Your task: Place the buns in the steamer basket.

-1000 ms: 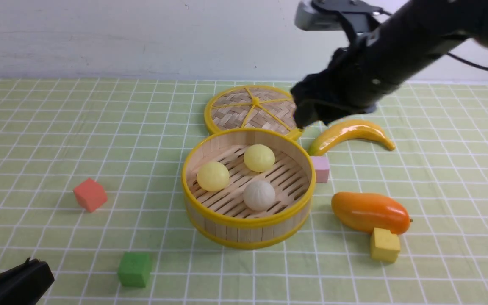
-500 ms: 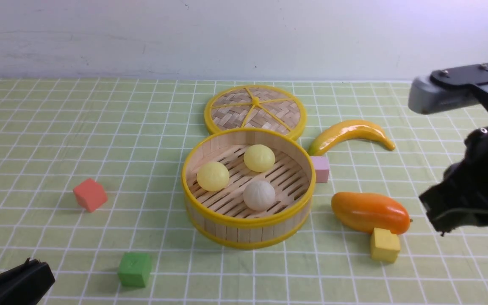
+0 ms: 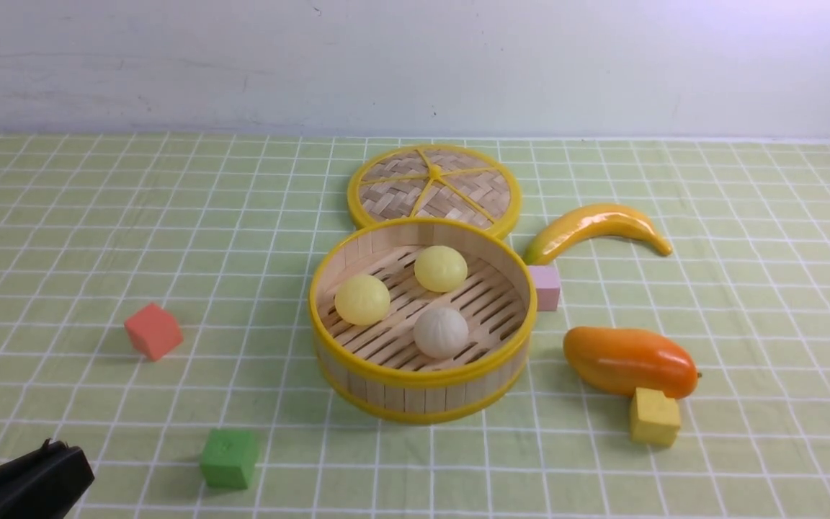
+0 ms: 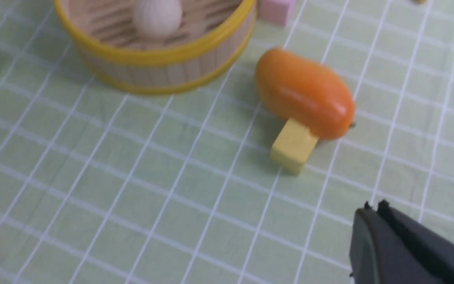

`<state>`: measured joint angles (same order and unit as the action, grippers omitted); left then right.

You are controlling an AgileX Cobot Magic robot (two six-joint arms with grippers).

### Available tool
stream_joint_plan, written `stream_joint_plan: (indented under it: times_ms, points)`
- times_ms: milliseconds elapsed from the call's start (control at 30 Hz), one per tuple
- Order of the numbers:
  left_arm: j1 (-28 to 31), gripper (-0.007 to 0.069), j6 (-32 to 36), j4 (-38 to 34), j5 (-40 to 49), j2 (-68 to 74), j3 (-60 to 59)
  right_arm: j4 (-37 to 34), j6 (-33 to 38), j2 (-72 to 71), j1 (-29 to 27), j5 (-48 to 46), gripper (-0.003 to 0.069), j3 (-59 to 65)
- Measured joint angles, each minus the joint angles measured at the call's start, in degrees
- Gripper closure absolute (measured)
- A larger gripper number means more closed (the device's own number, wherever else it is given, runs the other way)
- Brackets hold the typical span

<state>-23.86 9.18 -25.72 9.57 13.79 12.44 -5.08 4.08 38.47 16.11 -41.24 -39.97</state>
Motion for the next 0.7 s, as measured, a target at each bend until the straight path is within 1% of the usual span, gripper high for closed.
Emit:
stream_joint_plan:
  times_ms: [33, 67, 133, 167, 200, 267, 300, 333, 700]
  points:
    - [0.0, 0.0553, 0.0, 0.0, 0.0, 0.0, 0.0, -0.1, 0.0, 0.0, -0.4, 1.0, 0.0678, 1.2]
    - [0.0, 0.0552, 0.0, 0.0, 0.0, 0.0, 0.0, -0.4, 0.1, -7.6, -2.9, 6.3, 0.0678, 9.5]
    - [0.0, 0.055, 0.0, 0.0, 0.0, 0.0, 0.0, -1.1, 0.1, -18.9, -7.6, 14.4, 0.0678, 21.7]
    - [0.0, 0.055, 0.0, 0.0, 0.0, 0.0, 0.0, -1.2, 0.1, -20.8, -7.9, 14.8, 0.0678, 22.7]
    - [0.0, 0.055, 0.0, 0.0, 0.0, 0.0, 0.0, -1.6, 0.1, -27.2, -10.0, 17.2, 0.0678, 30.0]
    - [0.0, 0.0547, 0.0, 0.0, 0.0, 0.0, 0.0, -1.9, 0.1, -34.5, -12.2, 18.6, 0.0678, 36.9]
    - [0.0, 0.0547, 0.0, 0.0, 0.0, 0.0, 0.0, -1.9, 0.1, -35.0, -12.5, 18.7, 0.0678, 37.5]
    - [0.0, 0.0545, 0.0, 0.0, 0.0, 0.0, 0.0, -2.4, 0.1, -38.1, -13.1, 18.1, 0.0678, 40.6]
    - [0.0, 0.0536, 0.0, 0.0, 0.1, 0.4, 0.0, -3.4, 0.0, -39.1, -13.3, 18.1, 0.0678, 40.8]
